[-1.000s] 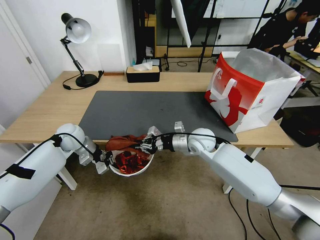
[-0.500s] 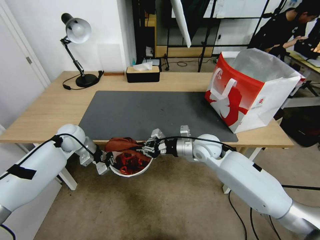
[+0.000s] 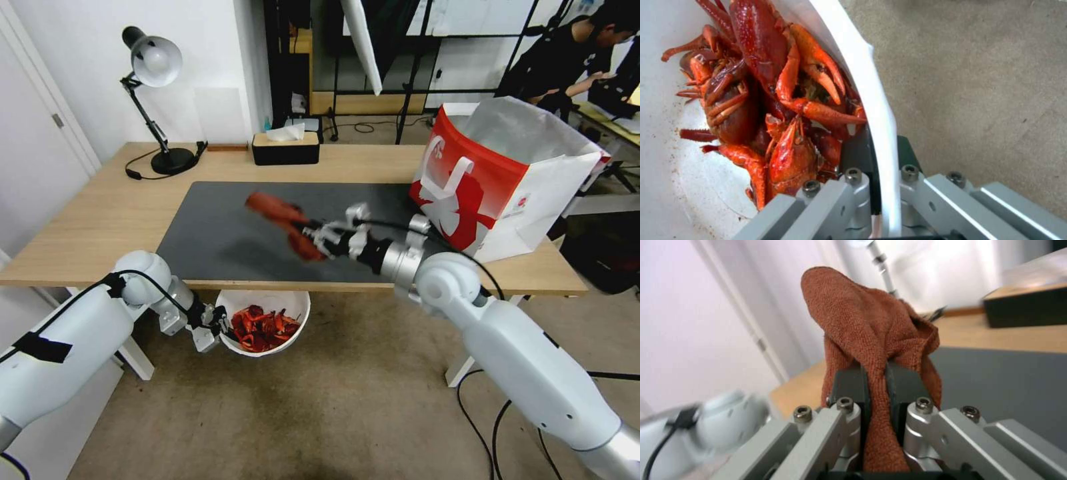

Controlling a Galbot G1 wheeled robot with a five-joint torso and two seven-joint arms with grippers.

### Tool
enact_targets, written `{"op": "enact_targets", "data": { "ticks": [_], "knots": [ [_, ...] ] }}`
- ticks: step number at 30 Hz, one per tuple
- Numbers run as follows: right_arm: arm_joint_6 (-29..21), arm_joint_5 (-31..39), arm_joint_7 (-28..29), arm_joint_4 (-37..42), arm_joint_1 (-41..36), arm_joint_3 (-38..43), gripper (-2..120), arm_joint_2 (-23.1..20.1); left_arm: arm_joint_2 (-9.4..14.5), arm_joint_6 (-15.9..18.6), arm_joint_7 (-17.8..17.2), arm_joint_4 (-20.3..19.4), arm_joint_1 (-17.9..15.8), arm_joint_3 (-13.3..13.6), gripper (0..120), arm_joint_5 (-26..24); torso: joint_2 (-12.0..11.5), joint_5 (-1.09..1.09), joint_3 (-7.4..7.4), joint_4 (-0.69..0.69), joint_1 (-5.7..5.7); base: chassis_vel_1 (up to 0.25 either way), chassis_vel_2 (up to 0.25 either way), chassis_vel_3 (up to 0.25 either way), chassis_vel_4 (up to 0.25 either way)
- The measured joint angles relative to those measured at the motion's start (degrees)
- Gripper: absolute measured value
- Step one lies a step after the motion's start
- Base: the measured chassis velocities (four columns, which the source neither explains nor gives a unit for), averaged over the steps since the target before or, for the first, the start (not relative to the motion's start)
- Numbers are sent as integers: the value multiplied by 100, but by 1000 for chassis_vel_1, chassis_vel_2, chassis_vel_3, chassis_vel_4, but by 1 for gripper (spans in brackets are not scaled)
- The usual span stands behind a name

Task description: Sweep shrimp from table into container with towel, then put container into takeout bag.

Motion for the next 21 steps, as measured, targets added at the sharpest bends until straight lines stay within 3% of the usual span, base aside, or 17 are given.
{"op": "enact_targets", "data": {
  "ticks": [2, 4, 5, 7, 8, 10, 11, 14, 21],
  "knots": [
    [8, 123, 214, 68, -37, 96, 5, 16, 0, 1, 0, -6, 12, -9, 0, 2, 0, 0, 0, 0, 0, 0, 0, 0, 0],
    [-25, 118, 1044, 209, -84, 316, 5, 52, 1, 2, -2, -13, 28, -28, 0, 5, 0, 1, 0, 1, 0, 0, 0, 0, 0],
    [-25, 118, 1044, 209, -84, 316, 5, 52, 1, 2, -2, -13, 28, -28, 0, 5, 0, 1, 0, 1, 0, 0, 0, 0, 0],
    [-416, -309, 2230, 319, -25, 451, 5, 88, -1, 3, -4, -30, 39, -31, 0, 6, 0, 0, 0, 1, 0, 0, 0, 0, 0],
    [-416, -309, 2230, 319, -25, 451, 5, 88, -1, 3, -4, -30, 39, -31, 0, 6, 0, 0, 0, 1, 0, 0, 0, 0, 0],
    [-897, -1067, 3101, 376, -24, 573, 5, 39, -13, 6, -6, -41, 64, -34, 0, 16, -1, 0, 0, 2, 0, 0, 0, 0, 0],
    [-897, -1067, 3101, 376, -24, 573, 5, 39, -13, 6, -6, -41, 64, -34, 0, 16, -1, 0, 0, 2, 0, 0, 0, 0, 0],
    [-1418, -1991, 3736, 469, -185, 672, 5, -90, -15, 7, -8, -50, 83, -40, 0, 25, -1, 1, 0, -2, 0, 0, 0, 0, 0],
    [-2134, -2190, 4381, 544, -380, 751, 5, -84, -1, 7, -9, -56, 80, -41, 0, 28, -1, 0, 0, 2, 0, 0, 0, 0, 0]
  ]
}}
